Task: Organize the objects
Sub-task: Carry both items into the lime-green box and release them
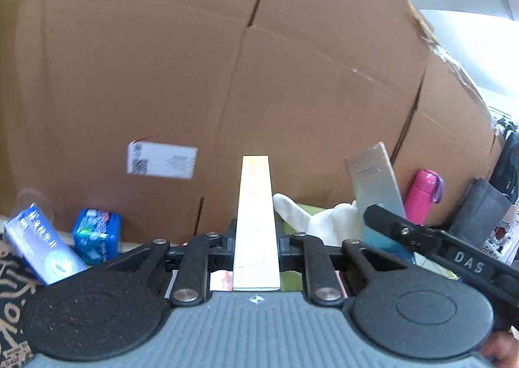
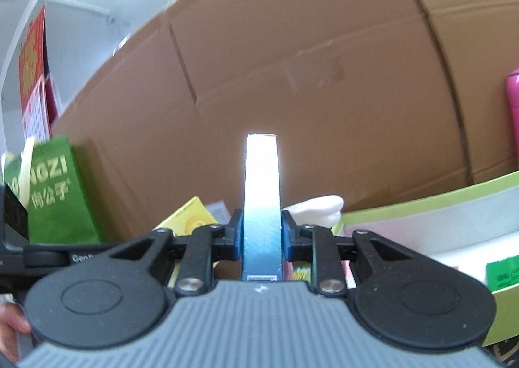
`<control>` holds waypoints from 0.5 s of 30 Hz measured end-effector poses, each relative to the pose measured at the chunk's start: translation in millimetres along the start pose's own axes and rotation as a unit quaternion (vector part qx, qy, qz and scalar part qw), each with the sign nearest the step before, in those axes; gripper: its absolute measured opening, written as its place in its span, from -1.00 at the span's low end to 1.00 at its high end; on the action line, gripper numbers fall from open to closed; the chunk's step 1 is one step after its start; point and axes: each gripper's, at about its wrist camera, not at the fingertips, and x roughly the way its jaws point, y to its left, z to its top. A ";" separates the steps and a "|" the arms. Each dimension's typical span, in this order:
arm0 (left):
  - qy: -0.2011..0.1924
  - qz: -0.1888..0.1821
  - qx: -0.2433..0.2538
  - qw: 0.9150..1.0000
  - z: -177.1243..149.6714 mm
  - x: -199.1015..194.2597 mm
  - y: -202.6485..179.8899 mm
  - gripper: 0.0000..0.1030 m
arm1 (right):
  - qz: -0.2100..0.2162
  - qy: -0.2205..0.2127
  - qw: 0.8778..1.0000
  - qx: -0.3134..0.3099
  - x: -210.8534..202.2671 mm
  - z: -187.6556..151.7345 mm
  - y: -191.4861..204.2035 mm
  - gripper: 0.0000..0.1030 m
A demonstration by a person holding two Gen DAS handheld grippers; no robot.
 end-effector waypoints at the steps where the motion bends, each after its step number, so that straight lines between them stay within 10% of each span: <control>1: -0.003 -0.005 0.006 1.000 1.8 -1.1 -4.9 -0.63 | -0.006 -0.011 1.000 0.002 -3.6 3.2 -3.6 -0.56; 15: 0.025 -0.096 0.057 0.993 20.2 59.5 -100.2 -0.63 | -0.126 -0.083 0.986 0.065 -35.2 23.9 -88.9 -0.56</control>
